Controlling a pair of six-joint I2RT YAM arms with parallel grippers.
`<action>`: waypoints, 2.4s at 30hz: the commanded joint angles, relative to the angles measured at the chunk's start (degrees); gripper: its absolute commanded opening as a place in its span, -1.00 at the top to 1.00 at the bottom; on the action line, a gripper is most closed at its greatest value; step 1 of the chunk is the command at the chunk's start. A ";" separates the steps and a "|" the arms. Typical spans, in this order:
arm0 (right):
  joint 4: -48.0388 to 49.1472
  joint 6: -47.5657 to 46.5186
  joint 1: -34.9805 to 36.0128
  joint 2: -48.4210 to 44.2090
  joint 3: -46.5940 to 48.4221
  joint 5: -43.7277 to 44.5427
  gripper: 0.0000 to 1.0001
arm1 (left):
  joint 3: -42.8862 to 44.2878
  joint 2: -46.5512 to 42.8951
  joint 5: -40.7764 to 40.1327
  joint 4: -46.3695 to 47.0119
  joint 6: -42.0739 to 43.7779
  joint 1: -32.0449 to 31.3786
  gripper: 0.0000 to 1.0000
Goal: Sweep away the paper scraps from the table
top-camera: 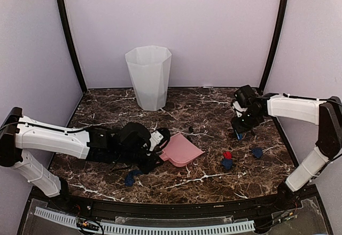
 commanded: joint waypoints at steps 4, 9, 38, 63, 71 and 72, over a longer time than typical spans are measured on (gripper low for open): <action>5.07 -3.03 6.33 3.98 2.61 -16.20 1.00 | -2.66 -4.00 -0.84 0.23 -1.51 -0.38 1.00; 8.96 -4.14 9.06 6.26 4.78 -22.34 1.00 | -3.43 -7.70 -3.48 -4.30 -3.50 -0.85 1.00; 31.04 -21.43 9.76 12.55 8.73 -13.94 1.00 | 2.10 -5.48 -5.28 -21.47 -7.06 -4.61 1.00; 27.02 -26.24 10.76 1.56 2.46 -47.86 1.00 | 2.08 0.79 -5.78 -19.13 -5.49 -4.69 1.00; 29.99 -10.00 9.72 -4.89 0.54 -18.67 1.00 | 2.71 1.78 -6.02 -18.47 -4.86 -4.69 1.00; 28.87 -8.53 9.68 -5.25 0.20 -15.41 1.00 | 2.76 1.90 -6.13 -18.42 -4.85 -4.73 1.00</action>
